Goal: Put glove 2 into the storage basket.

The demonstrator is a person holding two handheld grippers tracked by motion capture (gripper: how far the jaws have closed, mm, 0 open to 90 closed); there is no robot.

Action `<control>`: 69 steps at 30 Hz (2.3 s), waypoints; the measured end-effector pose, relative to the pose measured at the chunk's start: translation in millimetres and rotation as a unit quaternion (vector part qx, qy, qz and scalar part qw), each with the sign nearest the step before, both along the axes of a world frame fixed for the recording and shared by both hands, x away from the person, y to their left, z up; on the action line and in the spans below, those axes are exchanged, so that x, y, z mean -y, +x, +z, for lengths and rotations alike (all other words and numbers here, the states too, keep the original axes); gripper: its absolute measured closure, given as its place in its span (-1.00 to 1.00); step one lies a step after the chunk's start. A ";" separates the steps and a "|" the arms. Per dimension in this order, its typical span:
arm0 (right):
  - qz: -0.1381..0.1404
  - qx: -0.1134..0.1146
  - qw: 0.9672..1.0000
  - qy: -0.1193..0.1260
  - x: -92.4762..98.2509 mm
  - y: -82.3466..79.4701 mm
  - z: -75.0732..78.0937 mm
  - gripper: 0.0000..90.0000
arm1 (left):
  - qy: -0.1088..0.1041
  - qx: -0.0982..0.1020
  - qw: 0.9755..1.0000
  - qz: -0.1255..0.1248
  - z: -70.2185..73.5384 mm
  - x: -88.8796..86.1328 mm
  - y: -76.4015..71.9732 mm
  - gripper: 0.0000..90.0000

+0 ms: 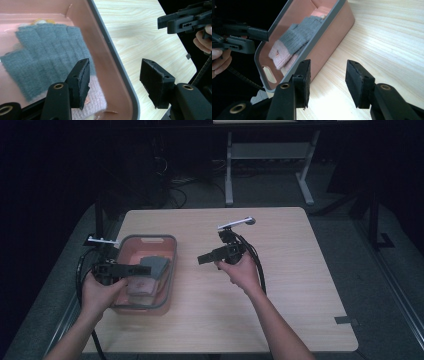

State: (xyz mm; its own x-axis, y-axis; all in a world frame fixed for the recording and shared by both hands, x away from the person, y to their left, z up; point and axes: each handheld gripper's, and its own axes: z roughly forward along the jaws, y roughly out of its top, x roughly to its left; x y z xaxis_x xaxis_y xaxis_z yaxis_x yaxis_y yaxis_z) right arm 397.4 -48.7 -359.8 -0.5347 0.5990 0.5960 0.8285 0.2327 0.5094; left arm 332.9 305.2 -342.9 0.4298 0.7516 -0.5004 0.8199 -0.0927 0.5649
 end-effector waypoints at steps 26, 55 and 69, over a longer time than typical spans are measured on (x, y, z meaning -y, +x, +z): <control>-0.035 0.002 0.999 -0.011 41.9 -0.6 -4.1 0.11 | 0.006 0.003 0.999 -0.051 0.8 48.0 3.7 -0.16; -0.070 0.008 0.997 -0.038 98.8 -11.0 -7.6 -0.06 | 0.003 0.007 0.996 -0.093 -5.0 101.1 6.6 -0.30; -0.085 0.013 0.995 -0.044 124.3 -16.8 -13.9 -0.08 | 0.003 0.010 0.994 -0.108 -8.2 122.7 6.7 -0.32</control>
